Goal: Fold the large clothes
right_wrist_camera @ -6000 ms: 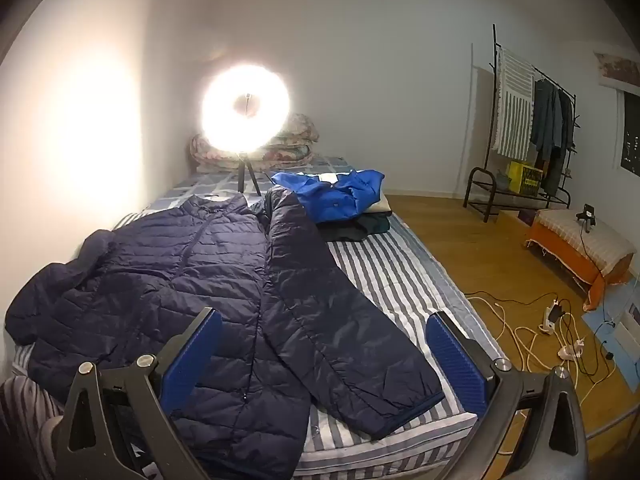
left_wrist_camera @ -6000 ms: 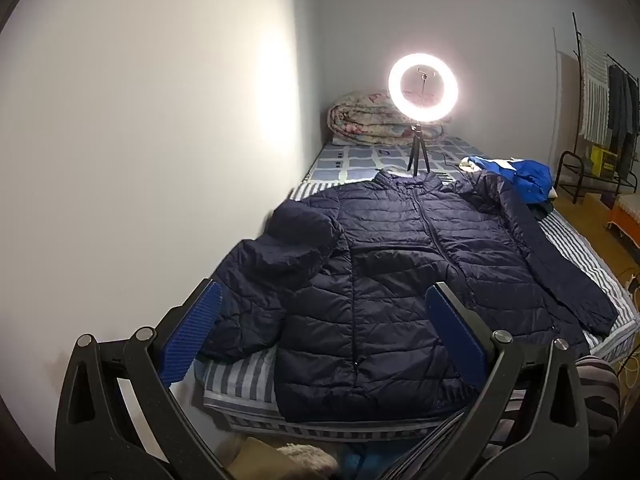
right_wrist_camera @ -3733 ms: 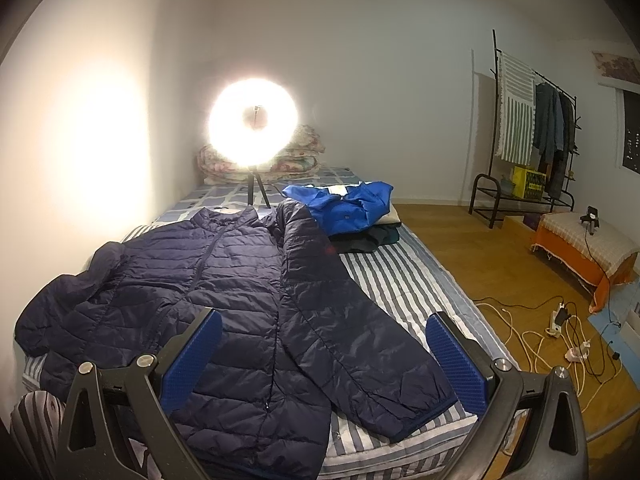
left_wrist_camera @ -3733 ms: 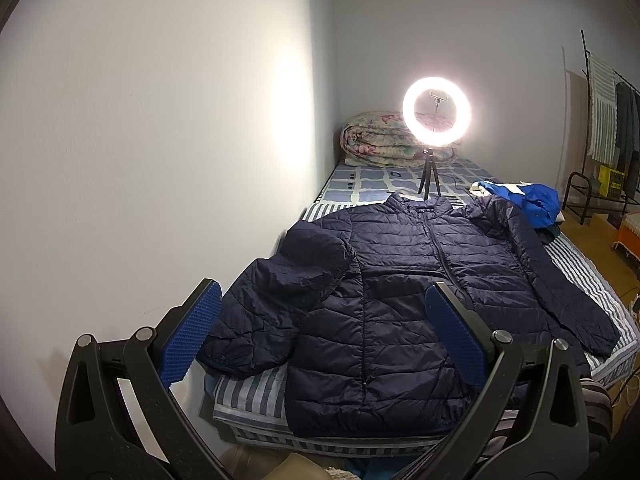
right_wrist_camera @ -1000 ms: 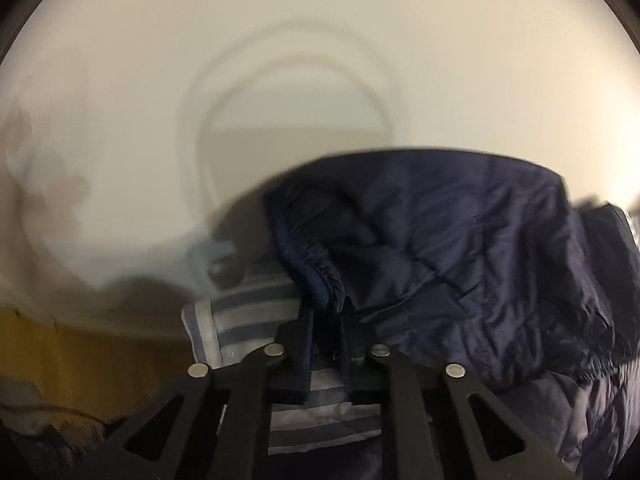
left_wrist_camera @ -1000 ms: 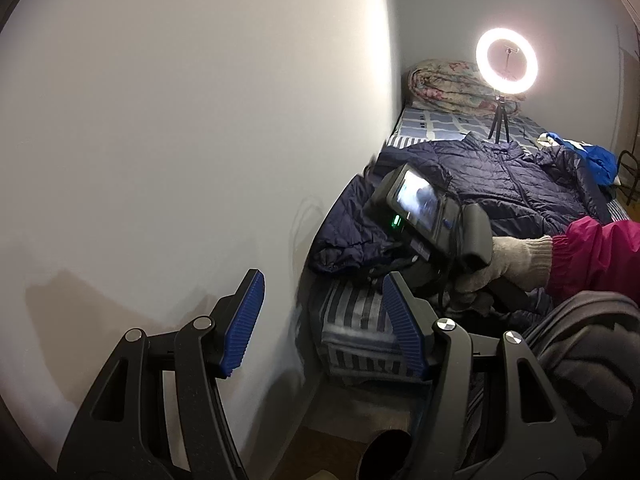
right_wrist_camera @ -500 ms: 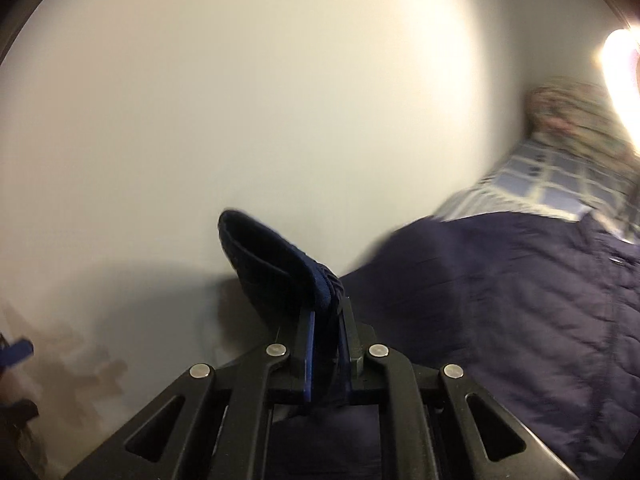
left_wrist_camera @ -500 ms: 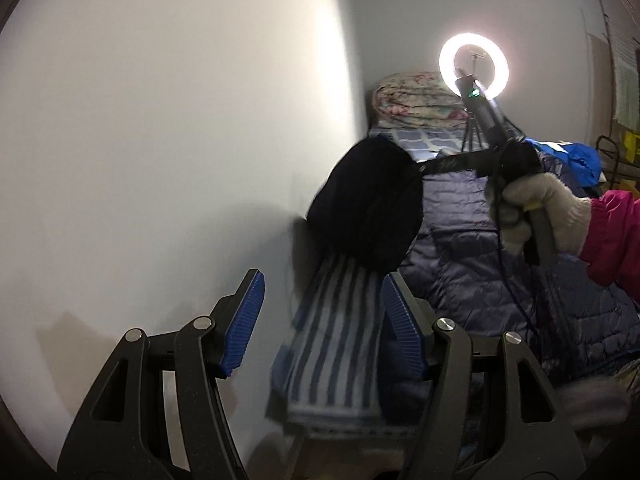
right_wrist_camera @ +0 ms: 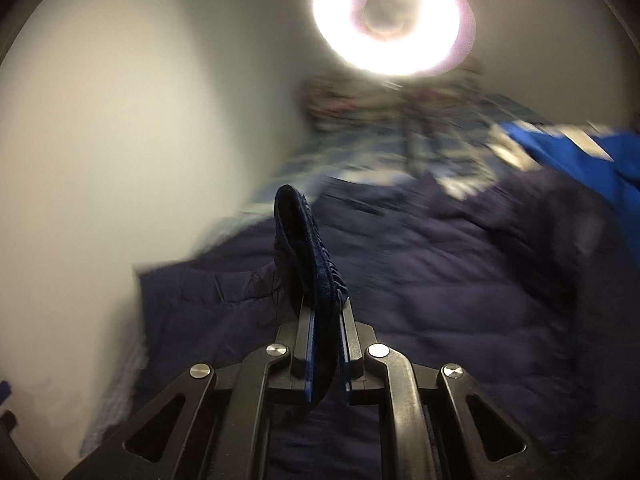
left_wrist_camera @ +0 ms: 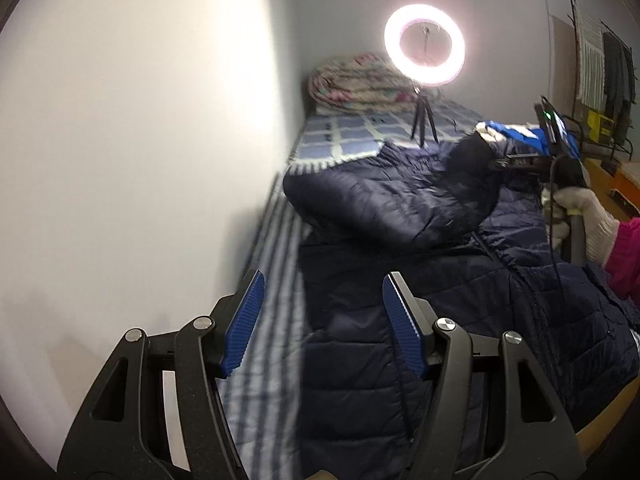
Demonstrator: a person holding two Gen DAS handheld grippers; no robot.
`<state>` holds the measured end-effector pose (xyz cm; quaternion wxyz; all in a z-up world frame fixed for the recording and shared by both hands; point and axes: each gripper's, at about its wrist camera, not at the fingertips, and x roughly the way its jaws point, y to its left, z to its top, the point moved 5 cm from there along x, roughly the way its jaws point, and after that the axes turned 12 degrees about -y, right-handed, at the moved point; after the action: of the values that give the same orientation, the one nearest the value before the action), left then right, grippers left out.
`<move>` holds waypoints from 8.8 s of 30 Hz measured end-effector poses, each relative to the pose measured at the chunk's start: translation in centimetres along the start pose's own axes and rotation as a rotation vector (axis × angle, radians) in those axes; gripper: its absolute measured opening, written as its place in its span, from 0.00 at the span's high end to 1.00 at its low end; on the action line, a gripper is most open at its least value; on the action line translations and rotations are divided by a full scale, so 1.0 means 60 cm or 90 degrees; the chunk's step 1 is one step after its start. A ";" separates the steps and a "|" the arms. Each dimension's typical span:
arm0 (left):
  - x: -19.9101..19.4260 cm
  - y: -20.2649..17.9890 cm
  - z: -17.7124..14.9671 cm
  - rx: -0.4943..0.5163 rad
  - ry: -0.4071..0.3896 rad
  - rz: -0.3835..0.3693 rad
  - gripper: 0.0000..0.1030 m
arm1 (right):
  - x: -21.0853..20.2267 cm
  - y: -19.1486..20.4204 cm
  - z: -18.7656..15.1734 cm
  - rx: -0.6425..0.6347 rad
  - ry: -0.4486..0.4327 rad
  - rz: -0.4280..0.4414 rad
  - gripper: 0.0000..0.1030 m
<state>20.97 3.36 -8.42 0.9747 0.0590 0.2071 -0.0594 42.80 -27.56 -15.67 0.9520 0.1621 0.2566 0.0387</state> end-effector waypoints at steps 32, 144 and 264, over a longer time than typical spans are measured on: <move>0.010 -0.060 0.158 -0.003 -0.059 -0.102 0.37 | -0.239 -0.095 0.041 -0.025 -0.017 -0.061 0.48; 0.423 -0.160 0.115 -0.030 0.099 -0.082 0.97 | -0.159 -0.242 -0.020 -0.021 0.082 -0.065 0.56; -0.209 0.034 -0.113 -0.281 0.155 -0.168 0.95 | -0.760 -0.116 -0.252 0.176 0.046 0.115 1.00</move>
<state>7.20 7.49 -9.25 0.9159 -0.1751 0.3362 -0.1318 -4.30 -36.92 -8.61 0.9035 0.3127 0.2776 0.0938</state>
